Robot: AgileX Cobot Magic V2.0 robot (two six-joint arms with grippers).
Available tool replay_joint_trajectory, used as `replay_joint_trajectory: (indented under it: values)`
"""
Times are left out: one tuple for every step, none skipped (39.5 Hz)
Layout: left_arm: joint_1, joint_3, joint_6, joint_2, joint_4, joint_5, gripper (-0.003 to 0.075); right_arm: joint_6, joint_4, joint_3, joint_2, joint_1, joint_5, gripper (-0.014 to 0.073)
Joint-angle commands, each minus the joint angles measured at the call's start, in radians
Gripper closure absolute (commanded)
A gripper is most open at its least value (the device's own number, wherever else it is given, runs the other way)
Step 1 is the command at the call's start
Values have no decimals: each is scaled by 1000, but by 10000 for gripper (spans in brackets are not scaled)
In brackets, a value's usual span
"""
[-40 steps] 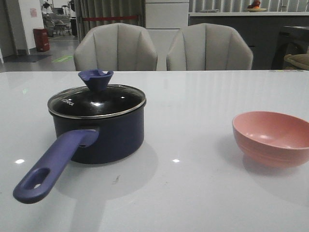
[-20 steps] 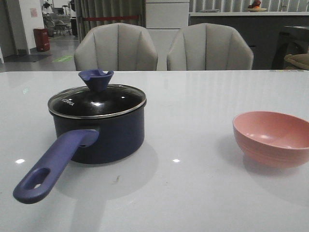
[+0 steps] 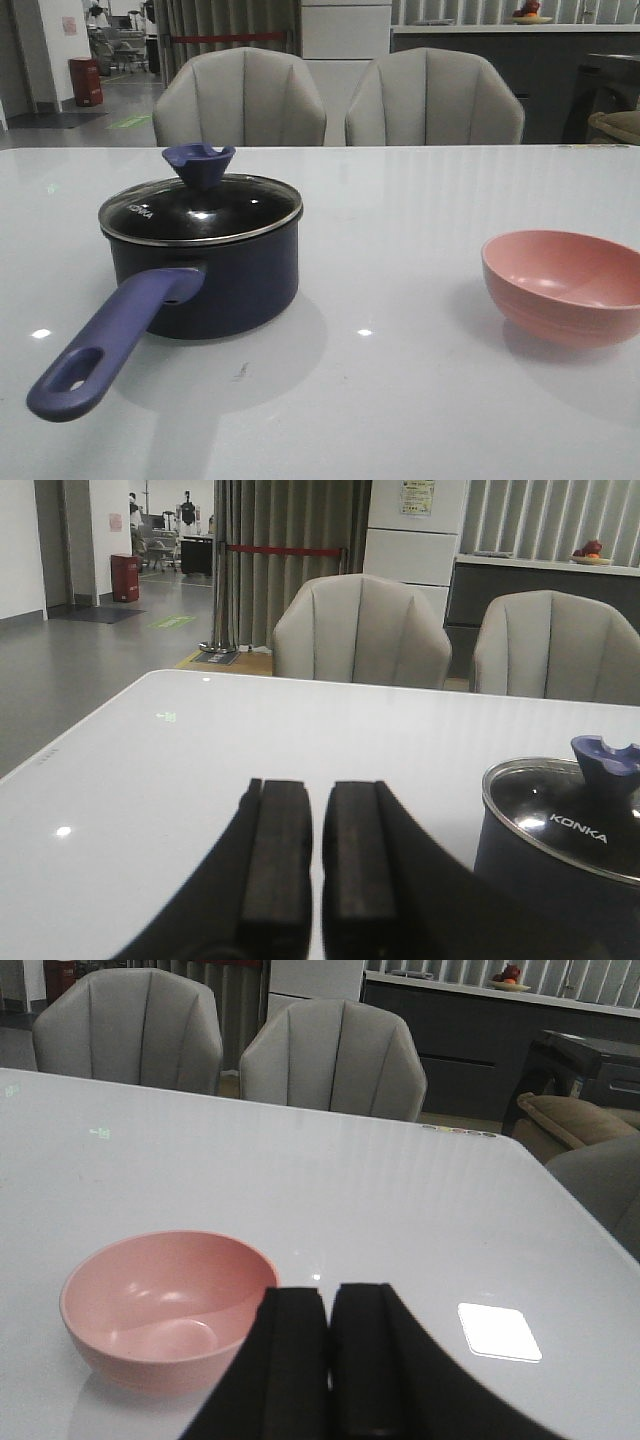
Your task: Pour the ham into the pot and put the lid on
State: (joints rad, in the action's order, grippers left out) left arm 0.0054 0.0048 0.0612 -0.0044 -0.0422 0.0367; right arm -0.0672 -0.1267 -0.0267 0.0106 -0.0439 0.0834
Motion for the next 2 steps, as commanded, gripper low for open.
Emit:
replay_joint_trajectory:
  values:
    - [-7,21,9,-18,0,-79,587,-2,-13,5,20,7,-72,451]
    - [-7,21,9,-18,0,-79,587,-2,-13,5,20,7,-72,451]
